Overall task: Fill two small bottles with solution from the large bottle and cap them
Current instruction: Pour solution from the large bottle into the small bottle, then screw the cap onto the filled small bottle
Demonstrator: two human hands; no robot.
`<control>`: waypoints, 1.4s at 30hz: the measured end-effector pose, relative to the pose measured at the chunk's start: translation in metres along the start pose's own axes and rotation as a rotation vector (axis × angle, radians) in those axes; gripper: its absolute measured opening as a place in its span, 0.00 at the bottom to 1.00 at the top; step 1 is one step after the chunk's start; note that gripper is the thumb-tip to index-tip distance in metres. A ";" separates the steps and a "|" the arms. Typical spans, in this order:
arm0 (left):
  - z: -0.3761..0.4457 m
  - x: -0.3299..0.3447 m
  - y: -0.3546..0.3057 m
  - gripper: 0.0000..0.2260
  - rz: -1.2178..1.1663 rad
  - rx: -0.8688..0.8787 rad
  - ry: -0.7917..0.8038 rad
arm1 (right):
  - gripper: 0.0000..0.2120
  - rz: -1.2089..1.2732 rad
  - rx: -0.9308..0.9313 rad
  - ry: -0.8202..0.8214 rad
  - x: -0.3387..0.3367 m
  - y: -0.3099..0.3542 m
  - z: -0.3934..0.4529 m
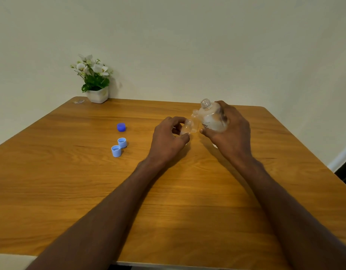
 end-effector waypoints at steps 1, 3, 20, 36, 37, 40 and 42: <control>0.000 -0.001 0.000 0.21 0.006 -0.001 0.001 | 0.39 0.019 0.007 -0.003 -0.001 0.001 0.000; 0.000 -0.002 0.002 0.21 0.009 -0.010 -0.001 | 0.37 0.058 0.037 -0.006 0.000 0.000 0.000; 0.000 -0.005 0.005 0.21 -0.004 -0.052 -0.011 | 0.39 0.180 0.194 -0.036 0.002 -0.019 -0.001; -0.003 -0.010 -0.003 0.21 -0.036 -0.014 -0.032 | 0.49 0.030 0.131 -0.141 -0.013 -0.017 0.000; -0.003 -0.011 -0.005 0.21 -0.034 -0.006 -0.043 | 0.46 -0.021 0.102 -0.223 -0.021 -0.014 0.000; -0.005 -0.018 -0.013 0.20 -0.036 0.048 -0.098 | 0.32 -0.090 0.023 -0.477 -0.044 -0.004 -0.006; -0.007 -0.022 -0.018 0.19 -0.048 0.071 -0.136 | 0.23 -0.074 -0.038 -0.577 -0.052 0.004 -0.010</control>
Point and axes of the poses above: each hand's wrist, its own z-axis towards the middle knuckle, its own x-axis out of the palm, y = z × x, the point moved 8 cm from there along z, towards the middle knuckle, and after that the axes turned 13 degrees about -z, right-handed, at the moved point
